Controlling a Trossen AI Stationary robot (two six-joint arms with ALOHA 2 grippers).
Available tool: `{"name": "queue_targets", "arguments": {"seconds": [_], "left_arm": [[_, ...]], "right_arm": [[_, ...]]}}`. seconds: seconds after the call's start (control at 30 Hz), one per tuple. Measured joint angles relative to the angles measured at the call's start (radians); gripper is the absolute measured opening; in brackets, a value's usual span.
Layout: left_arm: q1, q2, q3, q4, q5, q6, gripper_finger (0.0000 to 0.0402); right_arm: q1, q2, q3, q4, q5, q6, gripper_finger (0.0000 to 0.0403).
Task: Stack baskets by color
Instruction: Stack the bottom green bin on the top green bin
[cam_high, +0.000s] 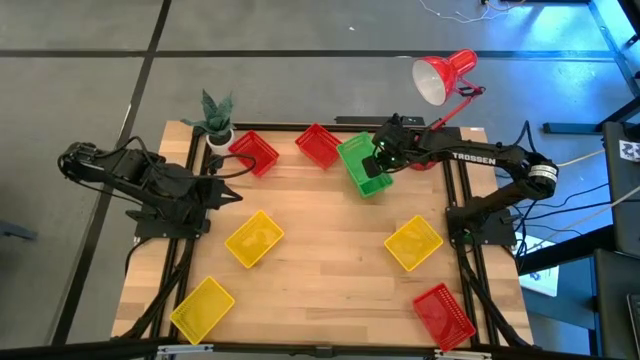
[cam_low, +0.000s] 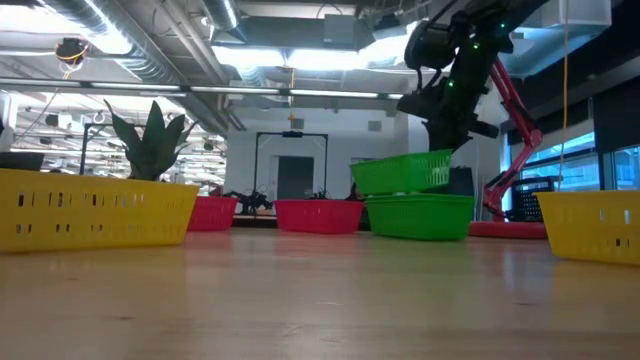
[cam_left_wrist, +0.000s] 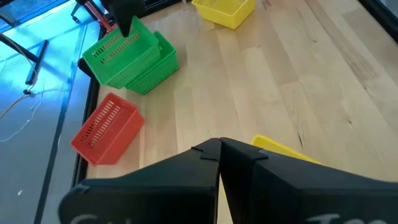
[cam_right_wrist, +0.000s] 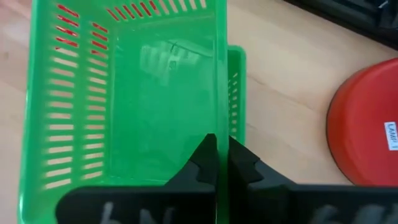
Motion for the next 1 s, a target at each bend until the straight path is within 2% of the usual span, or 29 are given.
{"name": "queue_targets", "arguments": {"seconds": [0.23,0.47,0.87,1.0], "left_arm": [[0.000,0.000,0.000,0.000,0.000,-0.001,0.0000],[0.000,0.000,0.000,0.000,0.000,-0.002,0.0000],[0.000,0.000,0.000,-0.001,0.001,-0.001,0.0000],[0.000,0.000,0.000,-0.001,0.001,0.000,0.0000]], "right_arm": [[0.003,0.000,0.010,-0.089,-0.023,0.009,0.0000],[0.006,0.000,0.010,-0.096,-0.023,0.005,0.0002],[0.006,0.000,0.010,-0.095,-0.067,0.030,0.0063],[0.006,0.000,0.010,-0.070,-0.068,-0.027,0.0083]]}}
